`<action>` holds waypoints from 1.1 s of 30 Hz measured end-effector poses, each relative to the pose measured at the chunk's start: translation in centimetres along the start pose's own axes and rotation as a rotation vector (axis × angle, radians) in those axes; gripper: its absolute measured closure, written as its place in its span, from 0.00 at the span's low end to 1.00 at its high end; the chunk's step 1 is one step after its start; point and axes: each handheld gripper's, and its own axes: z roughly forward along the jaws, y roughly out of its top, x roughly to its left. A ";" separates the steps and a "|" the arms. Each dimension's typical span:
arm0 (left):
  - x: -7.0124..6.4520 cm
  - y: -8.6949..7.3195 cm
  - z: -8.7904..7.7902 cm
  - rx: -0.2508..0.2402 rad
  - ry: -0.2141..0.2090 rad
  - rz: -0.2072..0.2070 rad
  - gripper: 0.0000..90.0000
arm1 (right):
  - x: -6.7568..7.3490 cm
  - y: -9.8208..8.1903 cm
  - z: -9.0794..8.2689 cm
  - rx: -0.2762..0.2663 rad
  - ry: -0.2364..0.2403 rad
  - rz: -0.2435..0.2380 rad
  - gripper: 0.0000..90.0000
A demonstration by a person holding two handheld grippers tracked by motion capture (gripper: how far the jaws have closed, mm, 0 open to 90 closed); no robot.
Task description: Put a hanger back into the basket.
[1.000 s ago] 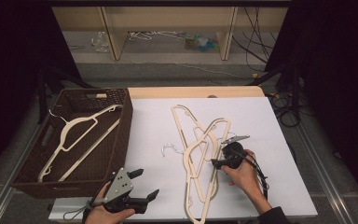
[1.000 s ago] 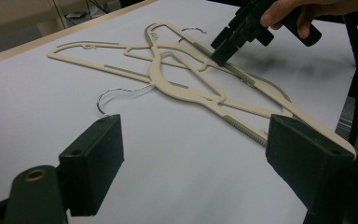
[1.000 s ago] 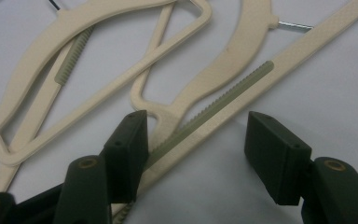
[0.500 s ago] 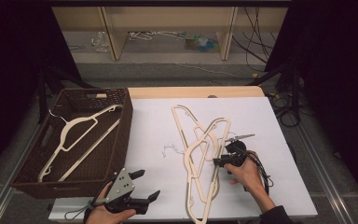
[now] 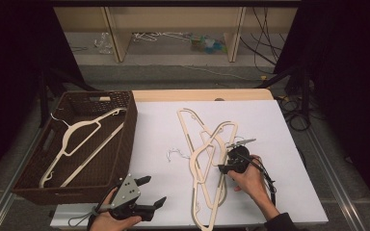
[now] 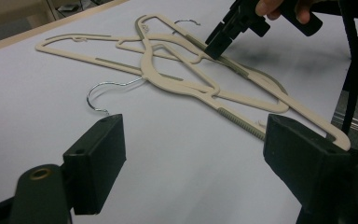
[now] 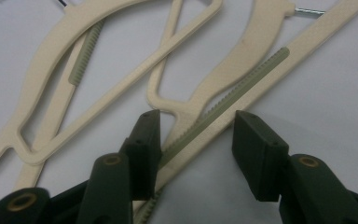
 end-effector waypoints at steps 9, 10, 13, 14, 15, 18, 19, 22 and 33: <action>0.1 0.0 -0.1 -0.003 0.004 0.002 0.24 | -1.2 -0.1 -0.3 -0.030 0.067 0.027 0.76; 0.1 0.0 -0.1 0.000 0.002 0.009 0.24 | -1.2 0.0 -0.5 -0.022 0.086 0.043 0.81; 0.2 0.0 0.0 0.002 0.004 0.003 0.24 | -2.1 -0.2 -0.6 -0.015 0.087 0.025 0.95; 0.1 0.0 0.0 0.001 -0.002 0.001 0.24 | -2.5 -0.4 -0.3 -0.014 0.088 0.030 0.84; 0.1 0.0 -0.1 -0.001 -0.003 0.007 0.24 | -2.5 -0.4 -0.4 -0.021 0.102 0.063 0.77; 0.2 0.0 -0.1 0.006 0.002 0.005 0.24 | -1.6 0.1 -1.2 -0.051 0.100 0.065 0.69; 0.1 0.0 0.0 0.003 -0.005 -0.003 0.24 | -1.1 0.3 -1.3 -0.054 0.077 0.058 0.62; 0.1 0.0 0.0 0.004 -0.006 -0.005 0.24 | -0.2 0.4 -0.8 -0.047 0.052 0.038 0.53; 0.1 0.0 0.0 0.003 -0.011 0.005 0.24 | 1.7 0.6 0.3 0.050 -0.029 -0.057 0.57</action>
